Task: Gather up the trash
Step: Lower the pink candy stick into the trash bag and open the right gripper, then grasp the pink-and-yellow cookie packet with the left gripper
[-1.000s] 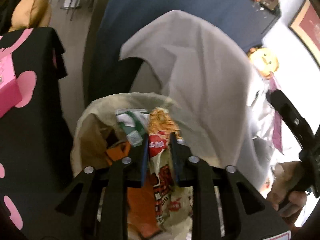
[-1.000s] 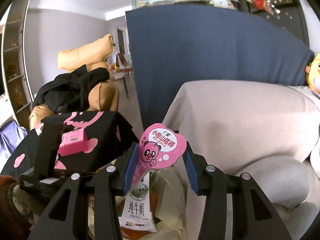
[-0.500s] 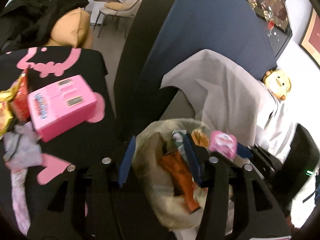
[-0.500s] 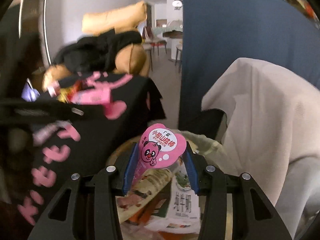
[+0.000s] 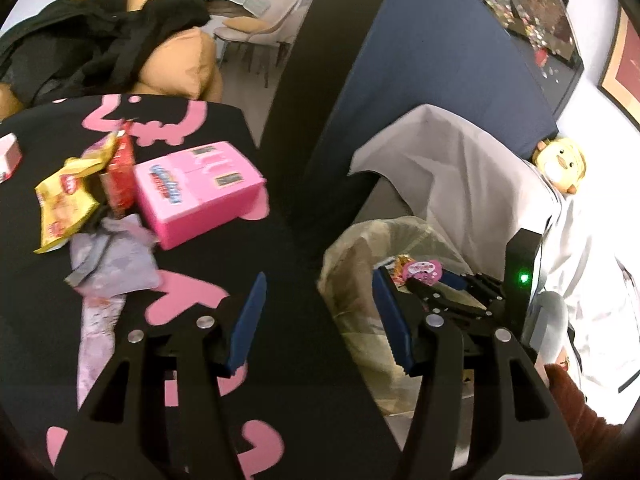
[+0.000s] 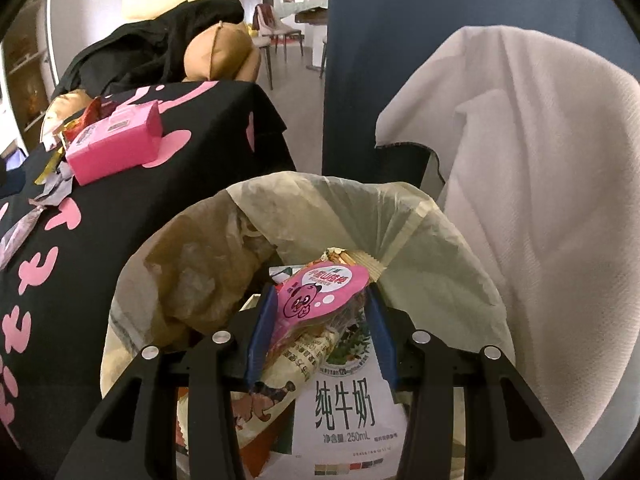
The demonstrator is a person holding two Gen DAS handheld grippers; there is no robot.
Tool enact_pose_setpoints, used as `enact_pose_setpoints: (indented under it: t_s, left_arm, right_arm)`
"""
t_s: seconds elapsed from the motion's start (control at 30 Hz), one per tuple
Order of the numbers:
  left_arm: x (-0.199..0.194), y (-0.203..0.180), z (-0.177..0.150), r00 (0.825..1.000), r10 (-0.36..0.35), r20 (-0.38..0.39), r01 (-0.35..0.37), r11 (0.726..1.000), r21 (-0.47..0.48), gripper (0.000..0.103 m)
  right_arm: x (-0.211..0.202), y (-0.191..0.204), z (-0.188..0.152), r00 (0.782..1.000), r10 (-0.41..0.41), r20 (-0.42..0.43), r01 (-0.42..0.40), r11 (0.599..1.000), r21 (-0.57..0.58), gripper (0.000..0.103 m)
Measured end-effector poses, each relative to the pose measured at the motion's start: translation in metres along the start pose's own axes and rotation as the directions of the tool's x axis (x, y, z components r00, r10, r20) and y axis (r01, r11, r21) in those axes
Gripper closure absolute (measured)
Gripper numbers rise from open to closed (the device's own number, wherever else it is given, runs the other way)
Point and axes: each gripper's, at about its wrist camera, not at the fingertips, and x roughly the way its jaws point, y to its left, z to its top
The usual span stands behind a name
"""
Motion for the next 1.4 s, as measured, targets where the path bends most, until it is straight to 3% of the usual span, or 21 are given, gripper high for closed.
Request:
enact_pose_setpoints:
  t_s: [0.33, 0.7, 0.83, 1.03, 1.17, 1.27, 1.4]
  left_arm:
    - [-0.025, 0.048, -0.007, 0.997, 0.065, 0.038, -0.062, 0.995, -0.08, 0.047]
    - [-0.061, 0.104, -0.013, 0.98, 0.171, 0.098, -0.153, 0.973, -0.171, 0.045]
    - [-0.069, 0.117, -0.018, 0.976, 0.192, 0.105, -0.169, 0.966, -0.198, 0.045]
    - [-0.079, 0.13, -0.023, 0.968, 0.225, 0.115, -0.199, 0.959, -0.203, 0.045]
    - [-0.08, 0.137, -0.024, 0.964, 0.24, 0.118, -0.214, 0.958, -0.192, 0.045]
    - [-0.08, 0.144, -0.026, 0.961, 0.246, 0.124, -0.219, 0.956, -0.195, 0.045]
    - [-0.074, 0.151, -0.015, 0.966, 0.223, 0.131, -0.197, 0.962, -0.19, 0.045]
  right_arm:
    - [-0.013, -0.005, -0.005, 0.997, 0.08, 0.014, -0.081, 0.993, 0.087, 0.053]
    - [-0.072, 0.005, 0.004, 0.981, 0.129, 0.145, -0.138, 0.989, 0.055, 0.032]
    - [-0.087, 0.013, 0.012, 0.969, 0.177, 0.171, -0.187, 0.982, 0.039, 0.031]
    - [-0.098, 0.043, 0.02, 0.96, 0.2, 0.193, -0.196, 0.98, -0.039, 0.031]
    - [-0.092, 0.058, 0.027, 0.963, 0.205, 0.176, -0.201, 0.979, -0.041, 0.031]
    - [-0.087, 0.069, 0.029, 0.95, 0.263, 0.17, -0.261, 0.965, -0.039, 0.031]
    - [-0.084, 0.087, 0.035, 0.945, 0.263, 0.193, -0.256, 0.965, -0.059, 0.031]
